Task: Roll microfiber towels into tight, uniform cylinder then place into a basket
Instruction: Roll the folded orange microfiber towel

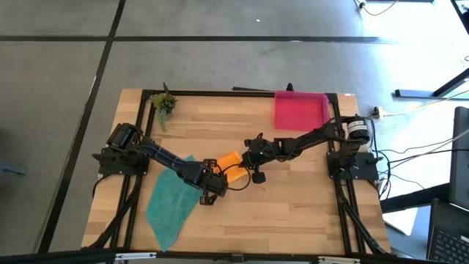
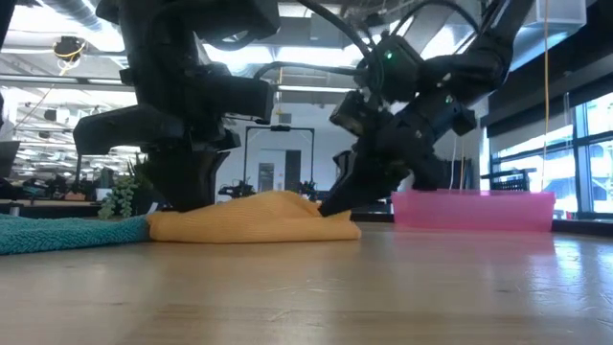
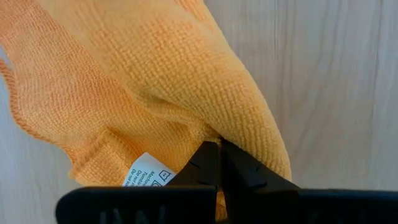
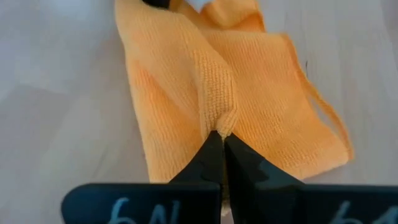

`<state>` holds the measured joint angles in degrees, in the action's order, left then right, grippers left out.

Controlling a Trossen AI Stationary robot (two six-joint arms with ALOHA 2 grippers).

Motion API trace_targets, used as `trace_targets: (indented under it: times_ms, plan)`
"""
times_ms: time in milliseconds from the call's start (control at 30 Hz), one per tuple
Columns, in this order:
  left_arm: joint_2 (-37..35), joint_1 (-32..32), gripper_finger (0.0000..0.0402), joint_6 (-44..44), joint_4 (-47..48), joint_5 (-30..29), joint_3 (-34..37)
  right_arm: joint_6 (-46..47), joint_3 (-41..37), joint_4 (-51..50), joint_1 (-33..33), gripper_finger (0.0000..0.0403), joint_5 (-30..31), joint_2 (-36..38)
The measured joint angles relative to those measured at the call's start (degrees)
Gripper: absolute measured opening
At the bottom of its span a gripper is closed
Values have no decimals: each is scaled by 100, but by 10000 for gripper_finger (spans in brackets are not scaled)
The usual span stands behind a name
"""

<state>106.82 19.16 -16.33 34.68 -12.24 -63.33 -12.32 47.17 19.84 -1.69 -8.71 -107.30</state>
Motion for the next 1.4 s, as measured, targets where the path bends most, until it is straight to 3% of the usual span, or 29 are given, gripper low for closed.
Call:
trace_targets:
  times_ms: [300, 1033, 1400]
  plan:
    - [-35, 0, 0, -172, -68, -18, 4, 15, 14, 85, -125, 6, -59, -263]
    - [-327, 224, 0, -2250, 847, -671, 13, 22, 8, -23, -132, 6, -85, -274]
    - [-332, 289, 0, -2265, 824, -660, 4, 22, 3, -20, -132, 6, -94, -278]
